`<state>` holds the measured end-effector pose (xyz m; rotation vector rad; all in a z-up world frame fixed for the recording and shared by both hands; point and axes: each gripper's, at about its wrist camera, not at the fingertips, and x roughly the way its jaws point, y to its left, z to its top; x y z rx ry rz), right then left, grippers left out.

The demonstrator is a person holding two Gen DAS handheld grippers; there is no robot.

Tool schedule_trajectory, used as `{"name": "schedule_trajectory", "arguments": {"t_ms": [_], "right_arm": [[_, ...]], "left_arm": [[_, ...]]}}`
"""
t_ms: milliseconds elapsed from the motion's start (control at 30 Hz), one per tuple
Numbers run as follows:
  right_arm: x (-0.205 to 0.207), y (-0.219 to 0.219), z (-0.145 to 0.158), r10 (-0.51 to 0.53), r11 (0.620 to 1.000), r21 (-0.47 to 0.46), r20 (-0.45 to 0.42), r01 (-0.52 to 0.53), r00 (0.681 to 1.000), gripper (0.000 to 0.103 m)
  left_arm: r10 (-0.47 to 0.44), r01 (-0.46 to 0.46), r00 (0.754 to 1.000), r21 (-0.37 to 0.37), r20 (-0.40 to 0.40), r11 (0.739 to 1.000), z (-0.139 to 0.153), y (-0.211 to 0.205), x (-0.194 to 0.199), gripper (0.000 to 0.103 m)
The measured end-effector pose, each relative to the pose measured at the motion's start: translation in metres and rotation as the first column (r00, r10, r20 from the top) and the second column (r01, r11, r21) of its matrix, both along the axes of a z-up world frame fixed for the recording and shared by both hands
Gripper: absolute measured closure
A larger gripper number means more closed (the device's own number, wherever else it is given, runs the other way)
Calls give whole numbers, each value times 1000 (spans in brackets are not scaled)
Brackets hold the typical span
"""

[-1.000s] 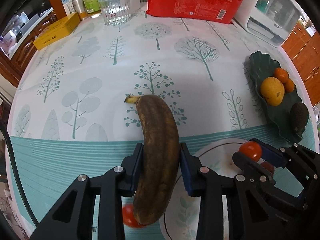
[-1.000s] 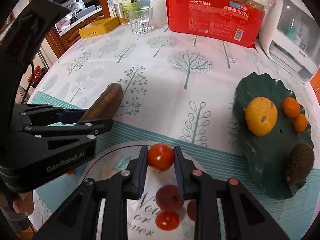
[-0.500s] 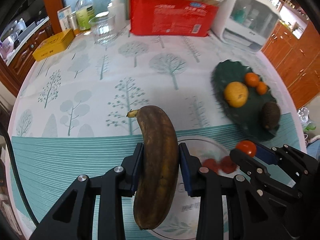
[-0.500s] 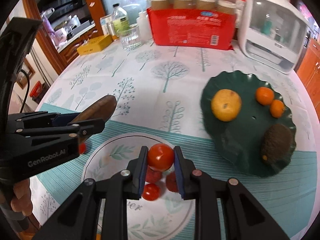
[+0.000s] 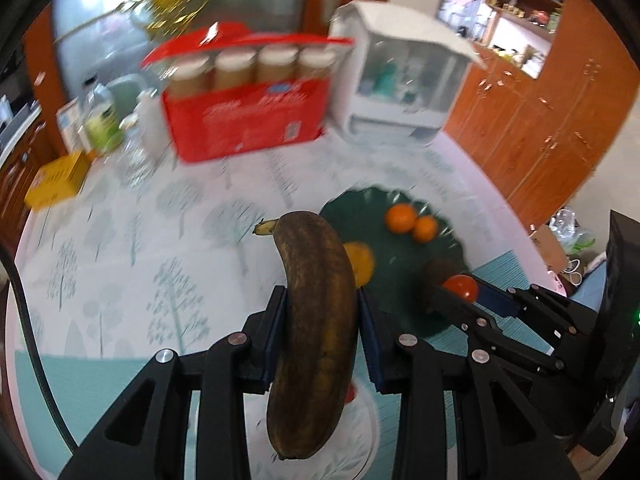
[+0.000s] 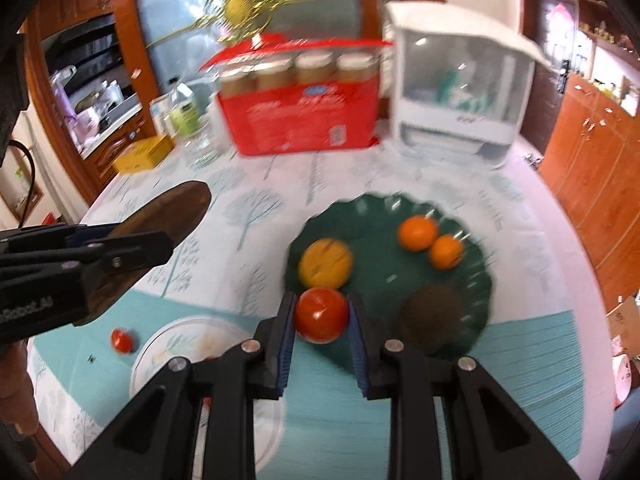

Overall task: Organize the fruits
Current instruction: 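Carry the banana and tomato onto the green plate and open both tools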

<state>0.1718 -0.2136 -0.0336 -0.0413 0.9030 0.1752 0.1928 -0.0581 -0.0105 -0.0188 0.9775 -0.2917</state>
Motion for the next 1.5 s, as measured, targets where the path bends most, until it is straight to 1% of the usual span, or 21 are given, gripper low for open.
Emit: {"name": "schedule_trajectory", "arguments": {"t_ms": [133, 233, 400, 667, 733, 833, 933, 1000, 1033, 1067, 1100, 1167, 1200, 1233, 1300, 1367, 1500], "right_arm": [[19, -24, 13, -49, 998, -29, 38, 50, 998, 78], [36, -44, 15, -89, 996, -28, 37, 90, 995, 78], [59, -69, -1, -148, 989, -23, 4, 149, 989, 78], [76, -88, -52, -188, 982, -13, -106, 188, 976, 78], [77, -92, -61, -199, 980, 8, -128, 201, 972, 78], [79, -93, -68, -206, 978, 12, -143, 210, 968, 77], [81, -91, -74, -208, 978, 1, -155, 211, 966, 77], [83, -90, -79, -200, 979, 3, -178, 204, 963, 76], [83, -90, -80, -197, 979, 9, -187, 202, 962, 76], [83, -91, -81, -196, 979, 14, -190, 202, 962, 72], [83, -91, -81, -195, 979, 17, -190, 202, 962, 68], [81, -91, -80, -200, 978, 15, -184, 206, 962, 63], [80, -90, -80, -216, 976, -10, -182, 218, 959, 61], [79, -90, -80, -214, 977, -12, -177, 215, 961, 60], [78, -92, -79, -207, 977, 2, -180, 211, 961, 58], [77, -92, -77, -208, 977, -2, -179, 211, 962, 58], [75, -90, -72, -205, 978, -2, -169, 208, 964, 58]], "left_arm": [[-42, 42, 998, -1, 43, 999, 13, -29, 18, 70], [-63, 64, 997, -10, 49, 998, 12, -50, 34, 70], [-74, 74, 997, -19, 5, 997, -13, -80, 62, 70], [-60, 55, 991, -44, -121, 998, -72, -113, 93, 70], [-62, 57, 988, -41, -139, 998, -81, -120, 96, 70], [-63, 59, 987, -33, -151, 998, -90, -124, 99, 70], [-58, 55, 984, -23, -168, 998, -95, -126, 100, 69], [-58, 56, 986, -18, -158, 998, -93, -125, 100, 69], [-64, 61, 988, -22, -143, 998, -90, -124, 98, 67], [-69, 67, 989, -24, -134, 997, -86, -124, 97, 59], [-71, 69, 990, -21, -122, 997, -83, -123, 96, 45], [-63, 63, 994, 1, -91, 998, -76, -121, 94, 35], [-62, 63, 994, 9, -84, 998, -74, -120, 93, 35], [-63, 64, 994, 13, -86, 998, -73, -119, 93, 35], [-56, 56, 993, 6, -105, 998, -74, -113, 92, 34], [-47, 47, 992, -3, -119, 999, -74, -108, 92, 34], [-27, 26, 992, -8, -126, 1000, -73, -97, 89, 31]]}}
